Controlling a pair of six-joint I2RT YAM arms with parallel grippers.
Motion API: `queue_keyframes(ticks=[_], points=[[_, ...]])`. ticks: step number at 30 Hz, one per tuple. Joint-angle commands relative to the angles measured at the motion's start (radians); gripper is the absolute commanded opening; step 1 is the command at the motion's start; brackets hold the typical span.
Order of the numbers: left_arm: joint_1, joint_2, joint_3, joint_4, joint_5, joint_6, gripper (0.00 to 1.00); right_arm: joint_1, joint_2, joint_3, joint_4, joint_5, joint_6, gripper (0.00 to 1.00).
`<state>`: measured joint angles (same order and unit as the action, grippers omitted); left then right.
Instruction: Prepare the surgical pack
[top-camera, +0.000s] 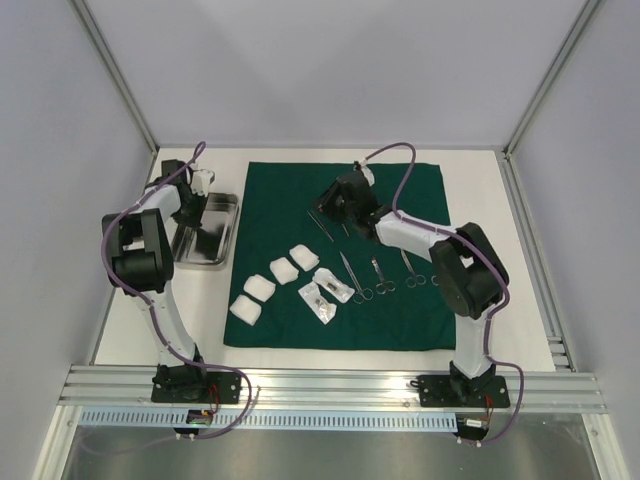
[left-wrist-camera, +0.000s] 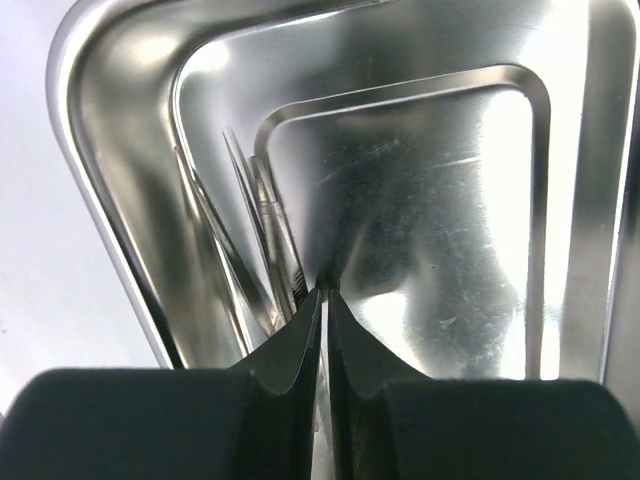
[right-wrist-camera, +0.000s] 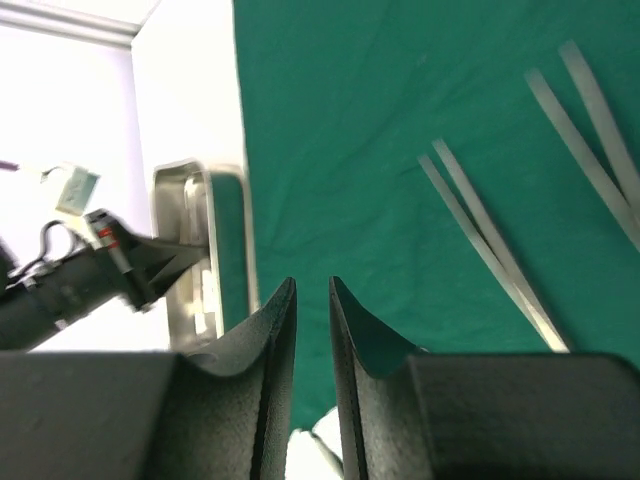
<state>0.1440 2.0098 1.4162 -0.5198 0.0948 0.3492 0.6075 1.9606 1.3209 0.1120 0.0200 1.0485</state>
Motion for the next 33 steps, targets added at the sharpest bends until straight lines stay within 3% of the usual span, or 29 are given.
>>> queue_keyframes(ticks=[1,7,11,18,26,30,33], points=[[0.008,-0.002,0.01,0.006,0.0,-0.013,0.13,-0.025,-0.058,0.038,-0.047,0.047,-0.115,0.22],[0.008,-0.046,0.001,0.003,0.071,0.007,0.15,-0.045,0.013,0.256,-0.409,0.173,-0.405,0.31],[0.008,-0.098,0.004,-0.02,0.118,0.017,0.19,-0.045,0.125,0.502,-0.583,0.236,-0.624,0.43],[0.006,-0.181,-0.01,-0.089,0.175,0.034,0.22,-0.049,0.451,0.943,-0.941,0.23,-0.766,0.52],[0.006,-0.255,-0.086,-0.094,0.198,0.047,0.22,-0.057,0.517,0.931,-0.965,0.222,-0.757,0.51],[0.006,-0.273,-0.105,-0.089,0.206,0.045,0.22,-0.055,0.524,0.914,-0.954,0.193,-0.757,0.45],[0.008,-0.281,-0.106,-0.091,0.207,0.045,0.22,-0.057,0.529,0.906,-0.943,0.179,-0.755,0.35]])
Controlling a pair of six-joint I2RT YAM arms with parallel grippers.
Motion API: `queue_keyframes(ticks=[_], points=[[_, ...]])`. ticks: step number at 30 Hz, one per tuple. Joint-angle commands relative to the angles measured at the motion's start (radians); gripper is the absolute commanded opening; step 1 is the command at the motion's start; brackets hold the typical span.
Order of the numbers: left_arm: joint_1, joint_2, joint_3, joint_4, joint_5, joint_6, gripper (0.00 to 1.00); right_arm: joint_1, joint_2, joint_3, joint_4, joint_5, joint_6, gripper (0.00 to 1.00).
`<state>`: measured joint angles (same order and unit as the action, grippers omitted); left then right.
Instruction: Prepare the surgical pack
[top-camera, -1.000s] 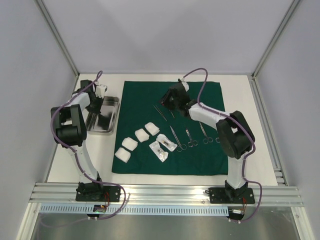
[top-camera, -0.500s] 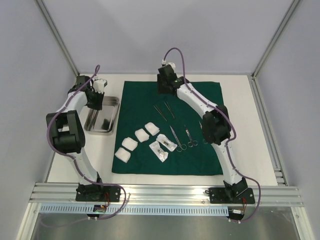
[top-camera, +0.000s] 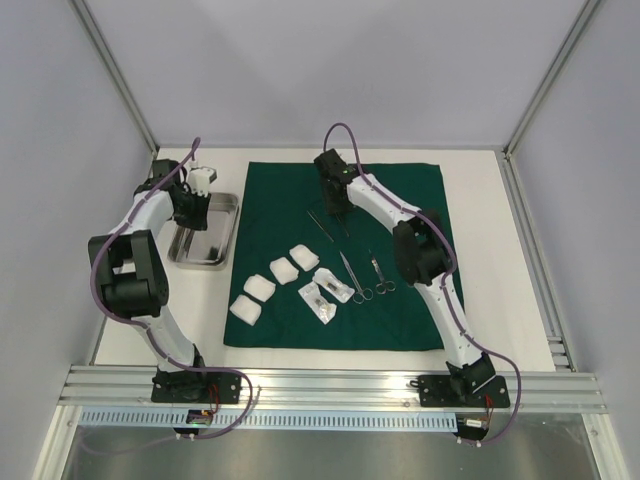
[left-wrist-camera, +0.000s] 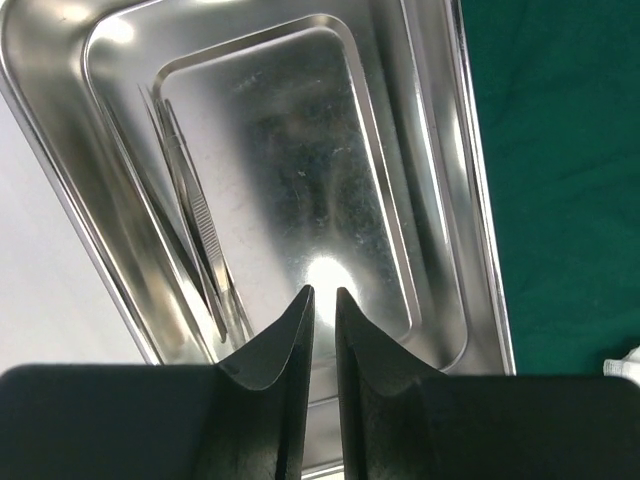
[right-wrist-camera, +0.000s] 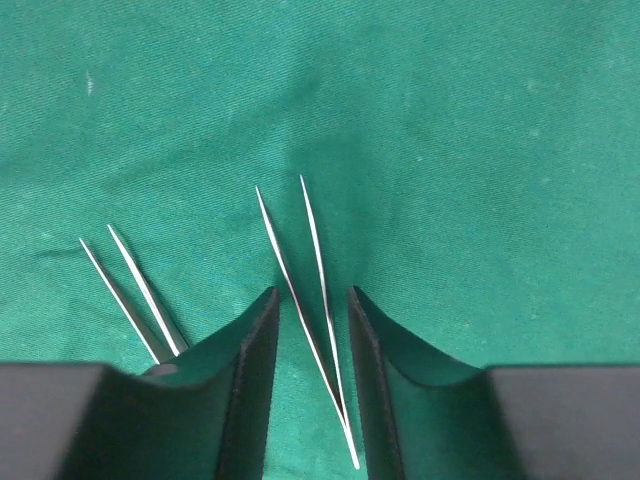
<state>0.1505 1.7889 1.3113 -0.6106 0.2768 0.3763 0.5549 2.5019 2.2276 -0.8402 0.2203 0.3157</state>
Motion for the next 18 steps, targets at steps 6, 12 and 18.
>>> queue_keyframes(ticks=[6,12,18], points=[[0.001,-0.082,-0.003,-0.014,0.029,0.021,0.22,-0.016,-0.014,-0.009,0.013,-0.025,0.005,0.16],[0.0,-0.106,-0.007,-0.037,0.053,0.021,0.23,-0.016,-0.11,-0.077,0.072,-0.013,0.028,0.0],[0.0,-0.132,-0.003,-0.086,0.085,0.015,0.23,-0.015,-0.294,-0.263,0.217,0.04,0.121,0.01]])
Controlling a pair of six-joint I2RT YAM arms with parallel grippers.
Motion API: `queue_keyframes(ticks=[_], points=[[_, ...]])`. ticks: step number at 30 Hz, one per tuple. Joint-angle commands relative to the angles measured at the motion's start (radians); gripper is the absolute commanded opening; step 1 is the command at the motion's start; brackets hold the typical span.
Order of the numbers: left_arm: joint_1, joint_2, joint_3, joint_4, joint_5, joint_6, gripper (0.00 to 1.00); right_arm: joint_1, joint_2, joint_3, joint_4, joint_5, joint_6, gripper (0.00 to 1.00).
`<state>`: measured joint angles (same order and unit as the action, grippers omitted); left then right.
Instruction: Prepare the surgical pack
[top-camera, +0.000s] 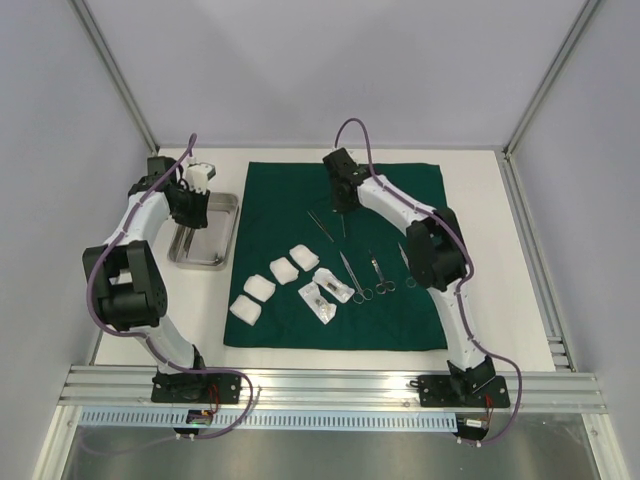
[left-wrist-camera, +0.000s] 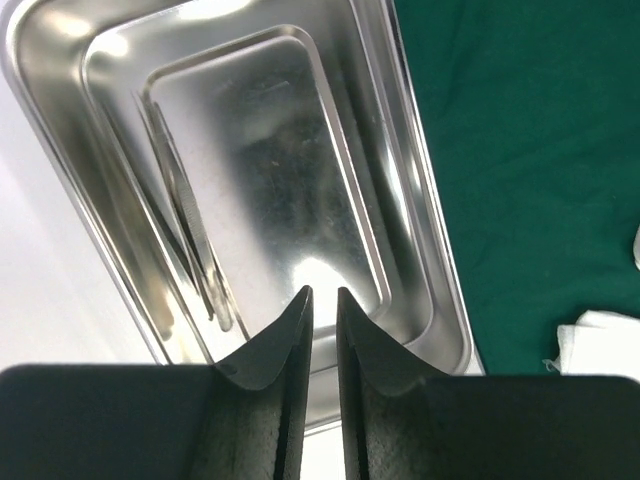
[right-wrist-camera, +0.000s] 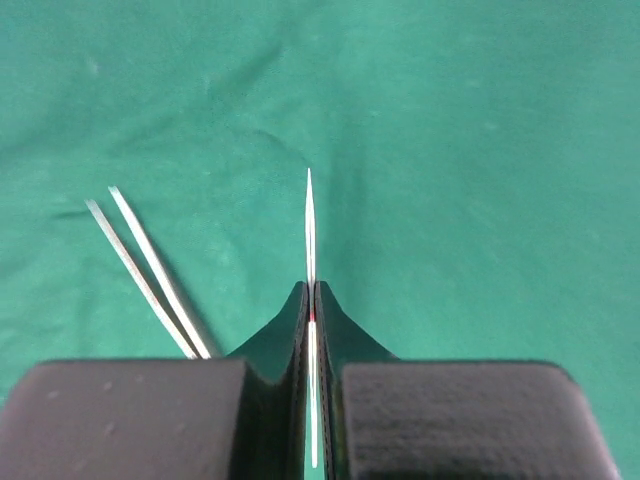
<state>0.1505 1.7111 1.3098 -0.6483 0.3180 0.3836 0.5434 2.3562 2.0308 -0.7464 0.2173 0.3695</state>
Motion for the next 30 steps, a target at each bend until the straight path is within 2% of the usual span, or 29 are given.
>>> queue_keyframes(ticks=[1,7,9,10,13,16,19,23,30], points=[[0.0,-0.057,0.0,-0.071,0.049,0.003,0.24,-0.002,-0.205,-0.099,0.148,0.056,0.089,0.0],[-0.06,-0.139,0.008,-0.113,0.073,-0.015,0.26,0.033,-0.431,-0.418,0.49,0.062,0.383,0.0],[-0.13,-0.18,0.011,-0.106,0.078,-0.02,0.28,0.065,-0.451,-0.495,0.585,0.074,0.53,0.01],[-0.146,-0.194,0.012,-0.097,0.078,-0.02,0.29,0.078,-0.454,-0.506,0.607,0.079,0.57,0.01],[-0.291,-0.244,0.009,-0.057,0.053,-0.009,0.37,0.136,-0.417,-0.488,0.634,0.076,0.69,0.0],[-0.399,-0.277,-0.018,0.042,0.018,0.026,0.43,0.176,-0.37,-0.452,0.634,0.05,0.81,0.0],[-0.475,-0.294,-0.064,0.131,-0.023,0.072,0.47,0.187,-0.338,-0.445,0.66,-0.043,0.904,0.0],[-0.523,-0.285,-0.129,0.208,-0.095,0.136,0.5,0.188,-0.308,-0.443,0.693,-0.136,0.97,0.01],[-0.563,-0.266,-0.214,0.259,-0.114,0.169,0.51,0.193,-0.304,-0.469,0.709,-0.171,1.013,0.0]])
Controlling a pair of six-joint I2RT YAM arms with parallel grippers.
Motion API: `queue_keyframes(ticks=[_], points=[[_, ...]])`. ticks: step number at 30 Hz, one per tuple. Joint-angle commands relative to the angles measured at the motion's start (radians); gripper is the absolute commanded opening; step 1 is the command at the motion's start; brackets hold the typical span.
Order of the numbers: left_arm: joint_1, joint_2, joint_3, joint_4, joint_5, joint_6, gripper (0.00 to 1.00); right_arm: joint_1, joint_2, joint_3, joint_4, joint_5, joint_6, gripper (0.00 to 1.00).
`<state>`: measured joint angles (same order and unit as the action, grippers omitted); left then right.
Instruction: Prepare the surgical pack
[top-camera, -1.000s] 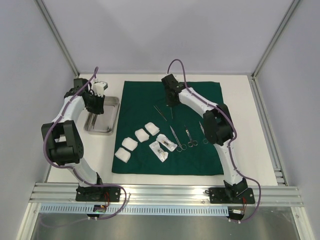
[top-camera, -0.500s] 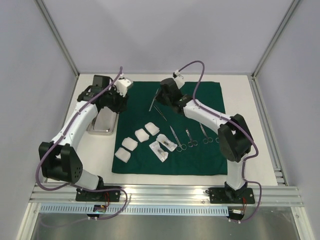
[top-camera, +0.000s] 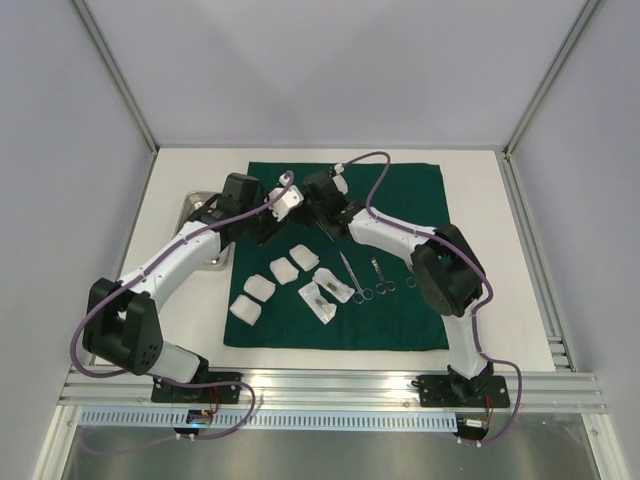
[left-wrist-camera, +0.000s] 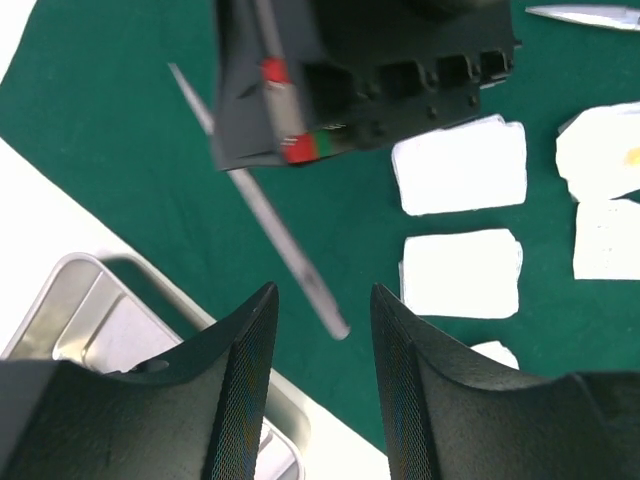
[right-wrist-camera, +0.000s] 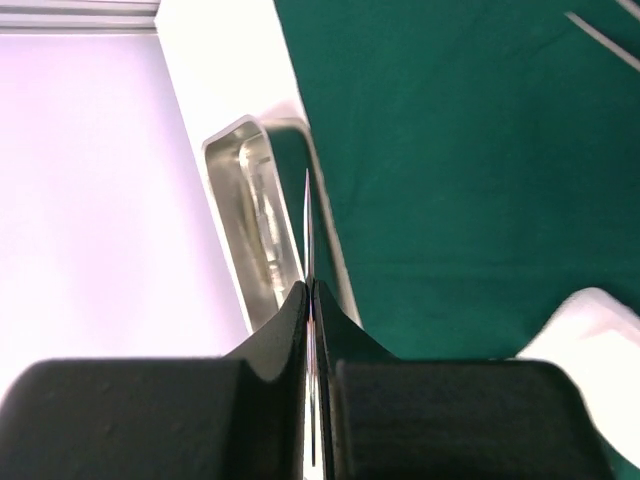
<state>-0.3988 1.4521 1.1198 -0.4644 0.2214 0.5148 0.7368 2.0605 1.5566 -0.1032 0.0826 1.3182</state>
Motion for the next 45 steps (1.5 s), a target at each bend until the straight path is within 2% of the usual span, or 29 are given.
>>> queue_keyframes(ticks=[1,8,13,18,26,33,35,36,39,45], points=[[-0.015,-0.007,-0.034,0.099,-0.024,0.036,0.51,0.001,-0.007,0.005,0.071,-0.049,0.07,0.01],[-0.035,0.008,-0.055,0.167,-0.094,0.04,0.5,0.003,0.004,0.01,0.091,-0.104,0.093,0.0],[-0.055,0.024,-0.069,0.21,-0.181,0.074,0.43,0.004,0.006,0.01,0.094,-0.116,0.095,0.0],[-0.063,0.028,-0.078,0.224,-0.191,0.077,0.33,0.004,0.013,0.005,0.092,-0.119,0.096,0.0],[-0.067,0.057,-0.057,0.187,-0.188,0.097,0.01,0.004,0.026,0.003,0.132,-0.135,0.101,0.01],[-0.066,0.076,-0.049,0.179,-0.212,0.085,0.0,0.001,0.021,-0.024,0.174,-0.135,0.098,0.0],[-0.066,0.082,-0.043,0.176,-0.217,0.082,0.0,0.0,0.015,-0.035,0.184,-0.136,0.084,0.05],[-0.061,0.094,-0.034,0.175,-0.256,0.083,0.0,-0.004,0.012,-0.036,0.194,-0.139,0.076,0.19],[-0.01,0.125,0.001,0.15,-0.28,0.045,0.0,-0.014,-0.005,-0.041,0.194,-0.152,0.049,0.35],[0.153,0.122,0.044,0.093,-0.187,-0.048,0.0,-0.036,-0.045,-0.088,0.22,-0.152,0.006,0.38]])
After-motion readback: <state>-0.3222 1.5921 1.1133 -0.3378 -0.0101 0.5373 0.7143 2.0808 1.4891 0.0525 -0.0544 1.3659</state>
